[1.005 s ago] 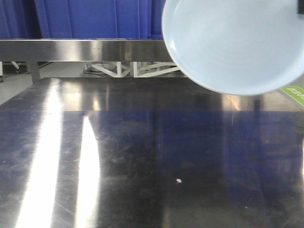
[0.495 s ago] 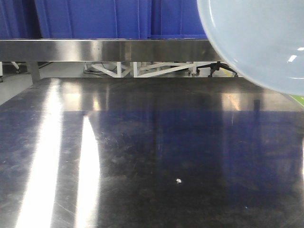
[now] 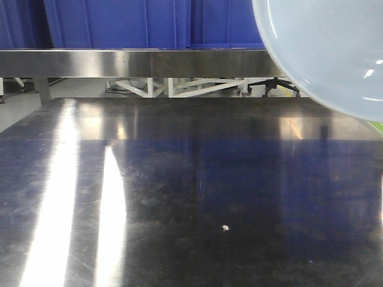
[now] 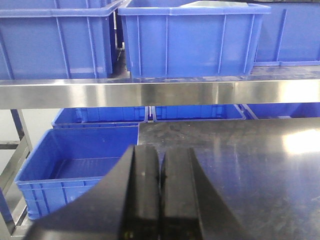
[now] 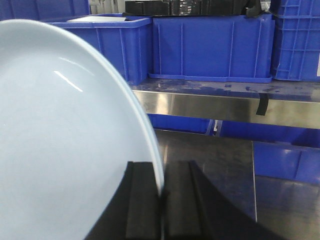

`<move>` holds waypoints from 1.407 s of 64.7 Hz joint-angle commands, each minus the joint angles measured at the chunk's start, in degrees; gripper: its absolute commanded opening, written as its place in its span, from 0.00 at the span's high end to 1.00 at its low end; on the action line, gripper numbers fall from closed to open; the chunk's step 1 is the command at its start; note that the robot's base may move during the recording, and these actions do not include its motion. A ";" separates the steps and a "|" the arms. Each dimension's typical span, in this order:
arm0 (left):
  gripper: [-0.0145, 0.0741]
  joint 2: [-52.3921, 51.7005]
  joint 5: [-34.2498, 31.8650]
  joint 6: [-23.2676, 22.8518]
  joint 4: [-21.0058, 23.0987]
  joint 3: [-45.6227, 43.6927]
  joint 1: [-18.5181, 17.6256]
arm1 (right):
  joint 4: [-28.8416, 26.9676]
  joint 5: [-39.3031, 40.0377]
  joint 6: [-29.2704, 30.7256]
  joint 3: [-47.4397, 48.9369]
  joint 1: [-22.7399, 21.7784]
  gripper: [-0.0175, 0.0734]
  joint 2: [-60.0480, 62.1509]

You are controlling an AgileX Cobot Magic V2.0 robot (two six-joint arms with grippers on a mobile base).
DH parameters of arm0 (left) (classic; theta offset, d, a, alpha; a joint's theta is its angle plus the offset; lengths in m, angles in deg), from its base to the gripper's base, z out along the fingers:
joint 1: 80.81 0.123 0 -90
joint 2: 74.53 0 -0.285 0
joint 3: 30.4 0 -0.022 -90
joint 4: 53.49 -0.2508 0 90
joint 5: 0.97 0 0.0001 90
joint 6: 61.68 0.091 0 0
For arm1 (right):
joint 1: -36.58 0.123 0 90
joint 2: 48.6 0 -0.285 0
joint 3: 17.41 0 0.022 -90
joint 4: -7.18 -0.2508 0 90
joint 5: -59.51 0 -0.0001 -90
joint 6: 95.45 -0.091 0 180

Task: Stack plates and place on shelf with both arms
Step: 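Raise the plate stack high with the right gripper, then drive the base to the shelf of blue bins holding the plates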

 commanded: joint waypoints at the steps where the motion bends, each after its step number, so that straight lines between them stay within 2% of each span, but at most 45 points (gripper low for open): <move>1: 0.74 0.22 -4.89 -0.54 0.18 -1.69 0.05 | 0.34 5.84 -0.07 1.89 -0.19 0.75 -0.09; 34: 0.74 3.78 -4.89 -0.54 0.18 -1.69 0.05 | 0.34 5.84 -0.07 1.89 -0.19 0.75 -0.09; 91: 0.74 3.79 -4.89 -0.54 0.18 -1.69 0.05 | 0.34 5.84 -0.07 1.89 -0.19 0.75 -0.09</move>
